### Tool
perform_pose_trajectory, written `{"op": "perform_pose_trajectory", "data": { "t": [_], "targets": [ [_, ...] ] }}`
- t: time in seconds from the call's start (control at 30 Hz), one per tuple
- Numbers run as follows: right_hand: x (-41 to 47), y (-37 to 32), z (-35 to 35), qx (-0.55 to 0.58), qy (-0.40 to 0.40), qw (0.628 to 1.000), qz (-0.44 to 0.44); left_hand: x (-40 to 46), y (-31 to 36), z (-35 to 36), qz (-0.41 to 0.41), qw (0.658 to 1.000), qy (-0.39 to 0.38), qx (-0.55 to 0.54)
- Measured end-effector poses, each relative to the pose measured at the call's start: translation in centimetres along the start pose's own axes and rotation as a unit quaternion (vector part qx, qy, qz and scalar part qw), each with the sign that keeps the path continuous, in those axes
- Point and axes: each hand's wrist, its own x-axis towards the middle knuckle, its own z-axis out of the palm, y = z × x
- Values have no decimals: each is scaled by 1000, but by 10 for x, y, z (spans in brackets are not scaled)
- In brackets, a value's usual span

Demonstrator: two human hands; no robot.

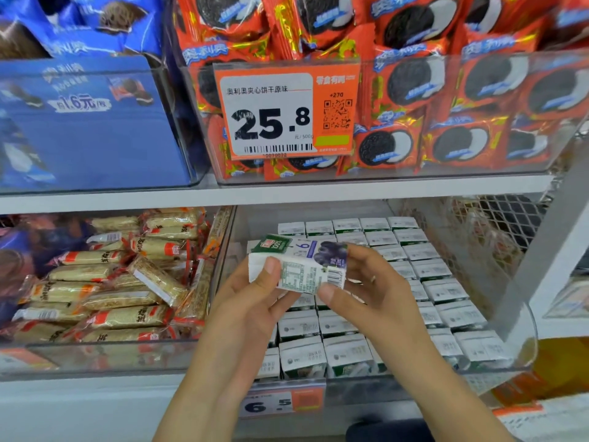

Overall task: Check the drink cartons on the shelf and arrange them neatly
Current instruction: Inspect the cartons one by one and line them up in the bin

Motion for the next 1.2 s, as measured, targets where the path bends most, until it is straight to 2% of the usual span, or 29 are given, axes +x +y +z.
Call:
{"op": "perform_pose_trajectory", "data": {
  "t": [0.1, 0.2, 0.33, 0.43, 0.53, 0.67, 0.73, 0.9, 1.0, 1.07, 1.2],
  "targets": [
    [-1, 1, -1, 3, 25, 999, -22, 0, -2, 0, -6, 1000, -7, 23],
    [-2, 1, 0, -51, 78, 994, -61, 0, -7, -1, -53, 996, 13, 64],
    [-5, -1, 1, -185, 140, 965, -120, 1, -18, 4, -95, 995, 31, 25],
    [-7, -2, 0, -217, 149, 951, -161, 2, -20, 6, -86, 995, 38, -15],
    [-7, -3, 0, -161, 142, 968, -130, 1, -20, 5, -53, 998, 21, 34],
    [0, -3, -3, 4, 88, 996, -33, 0, -16, 6, 5, 993, 38, 113],
    [5, -3, -6, 90, 77, 993, 28, 1, -13, 5, 21, 991, 37, 128],
    [13, 4, -11, 197, 46, 971, 129, 0, -11, 3, 85, 979, 25, 184],
    [15, 3, -8, 176, -4, 973, 153, -2, -9, 4, 122, 973, 19, 197],
    [13, 6, -8, 117, -22, 984, 135, -3, -7, 4, 155, 969, 23, 193],
    [5, 8, -11, -27, -7, 1000, 0, -6, -3, -1, 226, 928, 38, 295]
  ]
}}
